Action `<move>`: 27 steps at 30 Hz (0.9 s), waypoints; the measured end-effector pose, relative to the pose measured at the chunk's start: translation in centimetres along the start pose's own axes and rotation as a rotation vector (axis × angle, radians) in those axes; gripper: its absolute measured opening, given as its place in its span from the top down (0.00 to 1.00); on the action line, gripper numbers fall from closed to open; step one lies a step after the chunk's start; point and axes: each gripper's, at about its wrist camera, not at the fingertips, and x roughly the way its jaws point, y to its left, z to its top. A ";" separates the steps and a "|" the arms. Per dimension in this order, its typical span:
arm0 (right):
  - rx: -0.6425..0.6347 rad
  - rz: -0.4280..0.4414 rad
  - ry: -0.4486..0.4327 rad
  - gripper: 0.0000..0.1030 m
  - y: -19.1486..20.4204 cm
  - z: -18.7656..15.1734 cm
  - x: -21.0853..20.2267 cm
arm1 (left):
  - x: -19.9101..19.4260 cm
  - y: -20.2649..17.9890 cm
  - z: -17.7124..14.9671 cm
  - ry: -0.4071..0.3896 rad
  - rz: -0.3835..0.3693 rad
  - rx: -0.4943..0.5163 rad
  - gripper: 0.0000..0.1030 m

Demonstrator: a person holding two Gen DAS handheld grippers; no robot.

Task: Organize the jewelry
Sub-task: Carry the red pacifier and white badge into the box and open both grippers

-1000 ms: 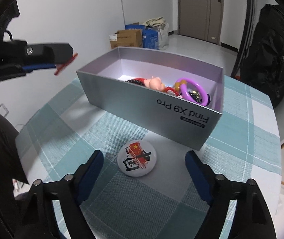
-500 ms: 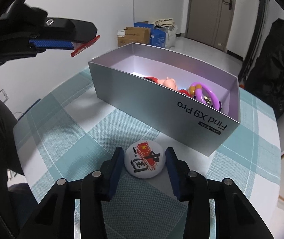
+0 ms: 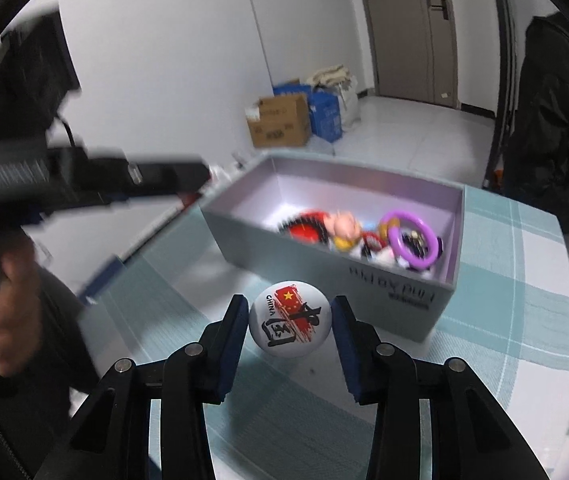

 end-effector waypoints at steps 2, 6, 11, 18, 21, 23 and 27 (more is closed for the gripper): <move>0.021 0.021 -0.033 0.60 -0.4 0.6 -0.5 | 0.2 -0.1 0.2 0.006 -0.003 -0.008 0.86; 0.058 0.042 -0.077 0.60 -0.9 1.4 -1.5 | 0.2 -0.4 0.6 0.000 -0.012 -0.014 0.86; 0.081 0.049 -0.115 0.60 -1.7 2.2 -2.2 | 0.8 -0.8 1.2 -0.004 -0.017 -0.016 0.86; 0.116 0.052 -0.160 0.60 -3.1 3.6 -2.8 | 2.4 -0.8 2.1 0.009 -0.012 -0.019 0.86; 0.123 0.050 -0.169 0.60 -3.6 4.1 -3.0 | 3.1 -0.8 2.5 0.015 -0.007 -0.018 0.86; 0.126 0.049 -0.172 0.60 -4.0 4.4 -3.0 | 3.5 -0.8 2.9 0.018 -0.006 -0.013 0.86; 0.133 0.049 -0.167 0.60 -4.8 5.0 -2.7 | 4.3 -1.0 3.4 0.023 -0.006 -0.003 0.86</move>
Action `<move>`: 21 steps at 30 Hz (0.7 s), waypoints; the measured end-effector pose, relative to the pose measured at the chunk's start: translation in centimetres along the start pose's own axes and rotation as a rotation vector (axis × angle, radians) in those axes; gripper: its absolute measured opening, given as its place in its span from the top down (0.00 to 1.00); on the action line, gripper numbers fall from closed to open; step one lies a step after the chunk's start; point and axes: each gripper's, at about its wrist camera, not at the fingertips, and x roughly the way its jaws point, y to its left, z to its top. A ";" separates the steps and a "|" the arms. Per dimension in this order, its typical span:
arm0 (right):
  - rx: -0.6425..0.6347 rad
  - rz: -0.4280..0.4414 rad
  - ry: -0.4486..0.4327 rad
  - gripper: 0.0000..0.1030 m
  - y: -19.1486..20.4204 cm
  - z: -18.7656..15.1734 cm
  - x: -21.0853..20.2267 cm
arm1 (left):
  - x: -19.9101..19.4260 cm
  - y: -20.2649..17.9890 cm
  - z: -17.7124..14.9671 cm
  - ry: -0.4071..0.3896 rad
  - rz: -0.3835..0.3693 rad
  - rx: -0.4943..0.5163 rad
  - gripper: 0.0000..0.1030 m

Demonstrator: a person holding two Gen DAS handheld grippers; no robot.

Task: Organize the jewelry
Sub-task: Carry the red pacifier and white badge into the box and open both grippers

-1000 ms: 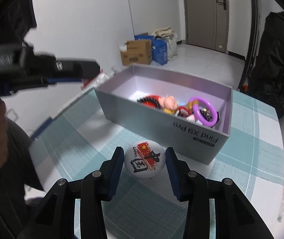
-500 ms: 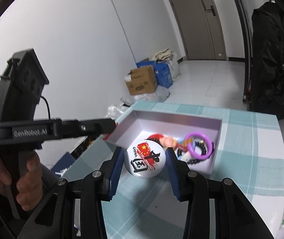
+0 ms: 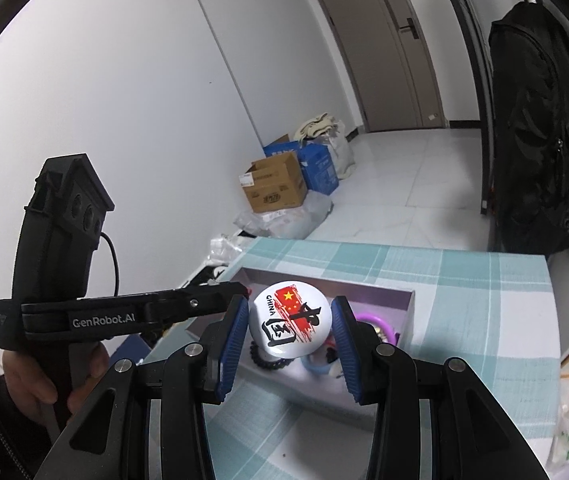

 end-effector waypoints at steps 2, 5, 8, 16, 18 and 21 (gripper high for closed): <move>0.006 -0.001 0.002 0.60 -0.3 0.3 0.3 | 0.6 0.1 0.3 0.010 0.000 0.001 0.86; 0.014 -0.004 0.004 0.60 -0.8 0.5 0.8 | 1.3 0.4 0.6 0.022 -0.008 -0.011 0.86; 0.025 -0.005 0.003 0.60 -1.4 0.9 1.0 | 1.7 0.7 0.8 0.031 -0.009 -0.017 0.86; 0.045 -0.011 0.020 0.60 -2.4 1.3 2.0 | 2.5 0.8 1.2 0.049 -0.017 -0.015 0.86; 0.050 -0.022 0.035 0.60 -2.6 1.2 2.3 | 2.7 0.7 1.2 0.055 -0.013 0.000 0.86; 0.069 -0.035 0.062 0.60 -2.9 1.1 2.9 | 3.1 0.5 1.1 0.067 -0.011 0.014 0.86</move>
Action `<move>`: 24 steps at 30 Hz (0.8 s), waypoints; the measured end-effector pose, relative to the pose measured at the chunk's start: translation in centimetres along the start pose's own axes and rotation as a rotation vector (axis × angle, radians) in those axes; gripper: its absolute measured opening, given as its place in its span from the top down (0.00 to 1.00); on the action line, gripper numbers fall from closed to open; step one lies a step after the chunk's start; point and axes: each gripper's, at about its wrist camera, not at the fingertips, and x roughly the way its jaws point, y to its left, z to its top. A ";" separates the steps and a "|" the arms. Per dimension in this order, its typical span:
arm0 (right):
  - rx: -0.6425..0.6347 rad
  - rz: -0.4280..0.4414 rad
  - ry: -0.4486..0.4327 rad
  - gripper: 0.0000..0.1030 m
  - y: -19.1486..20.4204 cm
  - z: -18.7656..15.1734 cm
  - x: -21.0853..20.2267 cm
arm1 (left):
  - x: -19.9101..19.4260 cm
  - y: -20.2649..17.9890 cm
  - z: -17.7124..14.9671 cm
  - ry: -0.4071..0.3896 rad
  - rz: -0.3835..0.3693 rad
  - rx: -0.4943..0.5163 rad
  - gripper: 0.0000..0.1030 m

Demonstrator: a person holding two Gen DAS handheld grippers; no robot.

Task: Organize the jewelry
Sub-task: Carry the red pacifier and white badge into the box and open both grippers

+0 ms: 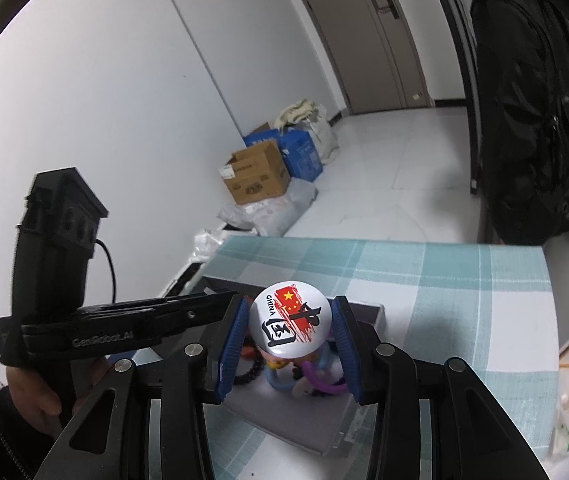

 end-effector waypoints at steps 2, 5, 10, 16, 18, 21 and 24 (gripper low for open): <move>0.003 -0.006 0.004 0.60 -0.1 0.0 0.0 | 0.0 0.0 0.0 0.001 0.000 0.006 0.86; 0.000 -0.007 0.000 0.59 0.0 0.0 -0.1 | 0.0 0.0 0.1 0.002 -0.011 0.002 0.86; -0.006 -0.028 0.008 0.58 0.3 -0.4 0.1 | 0.1 0.3 0.0 0.005 -0.025 -0.018 0.86; -0.007 -0.035 -0.010 0.45 0.2 -0.3 -0.4 | 0.2 0.8 0.3 0.013 -0.045 -0.063 0.65; -0.005 -0.031 -0.039 0.34 0.2 -0.1 -1.1 | -0.2 0.9 0.3 -0.014 -0.065 -0.079 0.51; -0.006 -0.034 -0.074 0.31 0.2 0.0 -1.8 | -1.0 0.7 0.3 -0.048 -0.063 -0.066 0.48; -0.004 -0.038 -0.084 0.29 0.2 0.0 -1.9 | -1.2 0.6 0.2 -0.062 -0.047 -0.059 0.48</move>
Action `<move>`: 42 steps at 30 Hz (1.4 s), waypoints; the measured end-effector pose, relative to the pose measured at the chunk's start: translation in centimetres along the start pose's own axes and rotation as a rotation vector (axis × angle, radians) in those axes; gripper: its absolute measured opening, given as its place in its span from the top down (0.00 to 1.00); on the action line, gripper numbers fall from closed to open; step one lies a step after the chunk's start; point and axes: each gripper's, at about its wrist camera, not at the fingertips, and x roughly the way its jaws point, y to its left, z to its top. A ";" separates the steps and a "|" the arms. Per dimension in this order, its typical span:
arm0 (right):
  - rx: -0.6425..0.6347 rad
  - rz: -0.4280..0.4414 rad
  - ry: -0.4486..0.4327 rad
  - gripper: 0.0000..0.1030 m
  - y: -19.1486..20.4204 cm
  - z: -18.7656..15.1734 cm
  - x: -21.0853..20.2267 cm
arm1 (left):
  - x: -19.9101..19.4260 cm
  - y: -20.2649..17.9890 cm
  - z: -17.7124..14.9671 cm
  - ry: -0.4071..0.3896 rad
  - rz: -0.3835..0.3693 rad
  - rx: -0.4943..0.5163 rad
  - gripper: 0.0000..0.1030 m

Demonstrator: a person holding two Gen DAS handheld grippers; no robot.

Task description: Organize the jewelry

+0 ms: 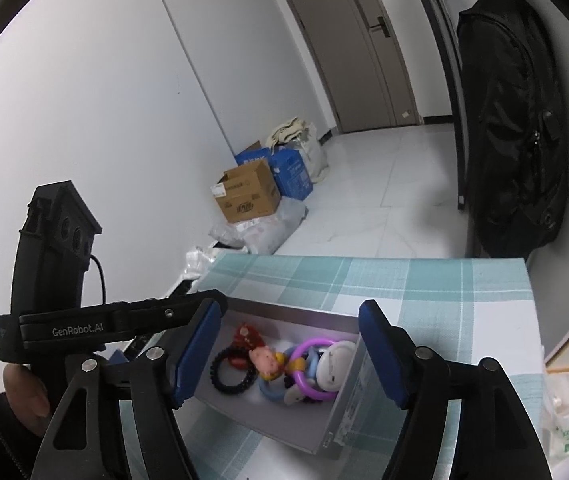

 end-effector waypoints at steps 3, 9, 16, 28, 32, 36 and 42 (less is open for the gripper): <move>0.000 -0.004 -0.001 0.28 0.1 0.0 -0.1 | 0.1 0.3 -0.1 0.002 0.017 -0.008 0.48; -0.015 -0.008 -0.002 0.22 0.3 -0.1 -0.1 | -0.8 0.5 -0.3 -0.052 0.100 -0.010 0.48; -0.038 -0.020 -0.007 0.15 1.1 -0.7 -0.5 | -2.5 0.0 -0.7 -0.130 0.223 0.022 0.46; -0.077 -0.076 -0.029 0.05 2.2 -2.4 -2.1 | -5.2 -0.6 -3.2 -0.236 0.385 0.056 0.36; -0.076 -0.080 -0.048 0.02 2.5 -3.0 -3.1 | -6.4 -1.3 -4.0 -0.269 0.412 0.077 0.29; -0.097 -0.091 -0.083 0.00 3.5 -3.9 -4.4 | -6.9 -2.2 -4.6 -0.280 0.418 0.091 0.25; -0.140 -0.110 -0.116 0.00 4.9 -4.6 -5.7 | -7.7 -3.6 -5.8 -0.318 0.450 0.145 0.25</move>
